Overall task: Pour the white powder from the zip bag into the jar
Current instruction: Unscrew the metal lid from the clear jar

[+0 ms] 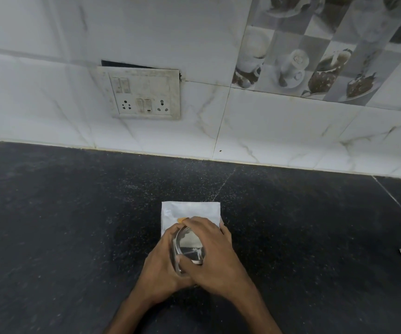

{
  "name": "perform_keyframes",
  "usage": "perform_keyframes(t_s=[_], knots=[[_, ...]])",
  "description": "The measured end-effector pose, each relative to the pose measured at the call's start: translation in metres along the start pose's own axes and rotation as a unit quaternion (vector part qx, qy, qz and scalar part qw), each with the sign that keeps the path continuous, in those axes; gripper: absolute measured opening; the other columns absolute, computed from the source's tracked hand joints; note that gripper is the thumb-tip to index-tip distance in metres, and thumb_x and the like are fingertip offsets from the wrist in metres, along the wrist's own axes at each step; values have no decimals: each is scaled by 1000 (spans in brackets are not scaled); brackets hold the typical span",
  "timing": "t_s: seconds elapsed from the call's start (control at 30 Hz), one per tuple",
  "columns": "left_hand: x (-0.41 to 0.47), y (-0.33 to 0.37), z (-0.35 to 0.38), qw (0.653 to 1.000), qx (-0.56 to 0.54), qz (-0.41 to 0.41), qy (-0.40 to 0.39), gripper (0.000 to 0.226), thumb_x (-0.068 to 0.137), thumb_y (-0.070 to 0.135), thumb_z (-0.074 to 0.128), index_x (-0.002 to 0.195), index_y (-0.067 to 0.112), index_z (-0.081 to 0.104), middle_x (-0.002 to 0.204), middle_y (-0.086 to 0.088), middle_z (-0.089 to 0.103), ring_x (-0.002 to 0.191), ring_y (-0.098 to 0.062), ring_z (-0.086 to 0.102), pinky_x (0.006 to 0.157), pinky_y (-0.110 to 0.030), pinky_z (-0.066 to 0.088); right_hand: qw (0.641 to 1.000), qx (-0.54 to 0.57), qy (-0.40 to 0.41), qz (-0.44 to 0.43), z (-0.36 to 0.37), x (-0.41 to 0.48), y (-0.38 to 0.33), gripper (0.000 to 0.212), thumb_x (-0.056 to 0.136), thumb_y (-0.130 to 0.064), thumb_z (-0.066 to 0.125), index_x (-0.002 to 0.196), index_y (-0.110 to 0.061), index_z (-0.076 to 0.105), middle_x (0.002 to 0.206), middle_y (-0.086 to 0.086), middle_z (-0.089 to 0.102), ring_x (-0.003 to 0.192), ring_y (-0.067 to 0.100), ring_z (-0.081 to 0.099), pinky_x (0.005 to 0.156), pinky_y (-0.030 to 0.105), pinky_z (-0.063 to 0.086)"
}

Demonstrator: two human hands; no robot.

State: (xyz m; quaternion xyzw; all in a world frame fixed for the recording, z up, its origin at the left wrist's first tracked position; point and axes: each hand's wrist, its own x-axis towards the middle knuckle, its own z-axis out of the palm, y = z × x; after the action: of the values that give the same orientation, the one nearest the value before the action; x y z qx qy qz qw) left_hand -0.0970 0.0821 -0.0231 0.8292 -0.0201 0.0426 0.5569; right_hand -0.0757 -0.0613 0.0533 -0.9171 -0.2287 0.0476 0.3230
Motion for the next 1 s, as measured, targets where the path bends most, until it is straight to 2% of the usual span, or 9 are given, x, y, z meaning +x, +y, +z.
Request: perform_keyframes(t_s=[0.1,0.2,0.27,0.37,0.5,0.63,0.77,0.9,1.0], knots=[[1,-2,0,1000,4,-3,-4,102,50,36,96,133,51,38,132,22,59,119,0,61,99,-41,53,998,-10,-60,-12,-8,4,1,82,78,-37,66,145,-47,21,151,-28,26,146,-6,-2,119,40,-13],[1,-3,0,1000,9,-2,-8,99,50,35,95,129,55,37,127,22,61,114,0,63,96,-40,55,1000,-24,7,4,-1,3,-1,83,75,-59,64,145,-46,23,146,-26,32,140,-8,13,120,39,-8],[2,-3,0,1000,9,1,-4,100,51,34,95,131,51,39,129,22,61,116,1,62,96,-39,55,1000,-12,11,19,3,2,0,75,77,-55,61,144,-45,28,141,-26,36,134,-13,18,121,43,-1],[2,-4,0,1000,9,-4,-7,101,50,36,96,132,50,39,129,23,61,115,2,62,96,-39,55,999,-35,-30,-3,-3,6,-2,82,76,-51,65,146,-48,21,148,-28,29,141,-9,3,119,45,-10],[1,-2,0,1000,17,6,-8,101,49,40,94,131,53,36,127,25,60,113,5,62,94,-33,55,999,-31,27,21,1,5,-5,75,78,-61,60,145,-44,30,141,-24,37,135,-7,23,121,42,1],[1,-1,0,1000,10,6,-4,99,51,37,94,129,58,36,129,25,60,114,5,62,95,-34,55,999,-40,-23,-3,-5,5,-4,83,76,-55,65,146,-50,21,149,-27,31,145,-2,10,119,44,-9],[2,1,-1,1000,-3,15,-3,98,50,39,94,129,57,38,129,24,60,115,2,62,95,-33,54,1000,-18,19,15,1,3,-3,76,76,-60,58,145,-47,29,139,-26,39,135,-9,23,120,41,2],[1,-1,0,1000,-5,13,-5,100,49,43,95,130,55,38,130,24,60,117,3,61,96,-34,54,999,-47,-21,-4,-10,3,-5,86,76,-53,66,148,-48,20,149,-27,31,144,-5,7,119,43,-12],[1,1,-1,1000,-1,14,-7,98,49,42,94,127,56,38,126,24,62,112,3,63,94,-36,55,999,-42,26,12,-4,2,-5,80,75,-63,62,146,-49,25,139,-28,36,136,-9,22,121,41,-4]])
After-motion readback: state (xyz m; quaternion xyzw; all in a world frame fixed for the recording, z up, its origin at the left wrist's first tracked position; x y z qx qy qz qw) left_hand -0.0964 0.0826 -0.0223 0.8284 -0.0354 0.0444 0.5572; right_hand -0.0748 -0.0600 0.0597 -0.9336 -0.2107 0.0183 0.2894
